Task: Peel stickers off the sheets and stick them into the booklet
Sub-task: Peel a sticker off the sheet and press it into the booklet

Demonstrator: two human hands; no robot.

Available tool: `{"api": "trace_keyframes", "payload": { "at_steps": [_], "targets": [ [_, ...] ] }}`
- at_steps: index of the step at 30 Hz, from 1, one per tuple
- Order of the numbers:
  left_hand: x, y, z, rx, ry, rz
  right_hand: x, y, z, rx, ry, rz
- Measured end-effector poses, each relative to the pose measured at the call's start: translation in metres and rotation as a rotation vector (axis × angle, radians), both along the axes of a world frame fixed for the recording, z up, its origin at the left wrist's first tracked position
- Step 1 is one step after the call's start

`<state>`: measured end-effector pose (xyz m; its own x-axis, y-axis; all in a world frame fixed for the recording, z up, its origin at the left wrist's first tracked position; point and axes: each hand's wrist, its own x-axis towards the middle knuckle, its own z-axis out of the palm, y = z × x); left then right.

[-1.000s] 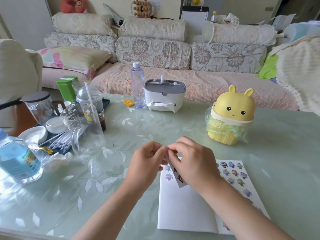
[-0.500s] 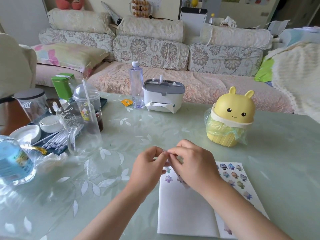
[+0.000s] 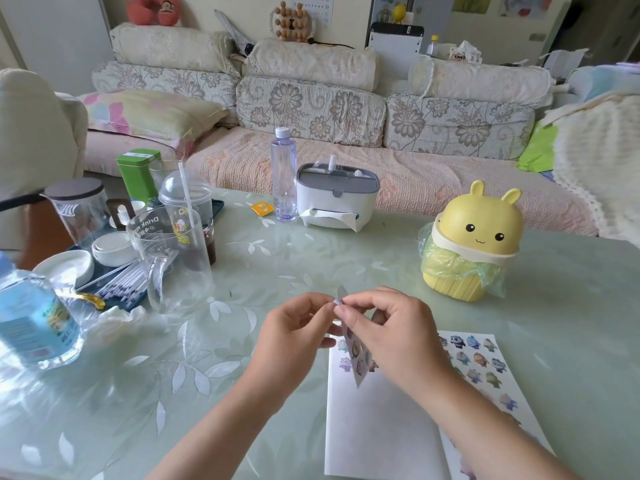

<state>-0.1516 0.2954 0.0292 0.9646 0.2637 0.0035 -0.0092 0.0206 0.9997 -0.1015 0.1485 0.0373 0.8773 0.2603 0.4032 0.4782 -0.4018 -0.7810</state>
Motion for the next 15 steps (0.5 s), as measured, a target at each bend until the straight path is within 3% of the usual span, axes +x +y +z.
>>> {"api": "trace_keyframes", "payload": {
  "at_steps": [3, 8, 15],
  "targets": [
    [0.001, -0.002, 0.0, 0.126, -0.068, 0.04, 0.002, -0.004, 0.005, 0.064, 0.174, 0.036],
    [0.004, -0.006, -0.004, 0.278, -0.119, 0.078, 0.002, -0.007, 0.011, 0.07, 0.236, 0.018],
    [0.005, -0.016, 0.003, 0.005, -0.04, 0.046, -0.001, -0.005, 0.004, -0.057, 0.017, -0.098]
  ]
}}
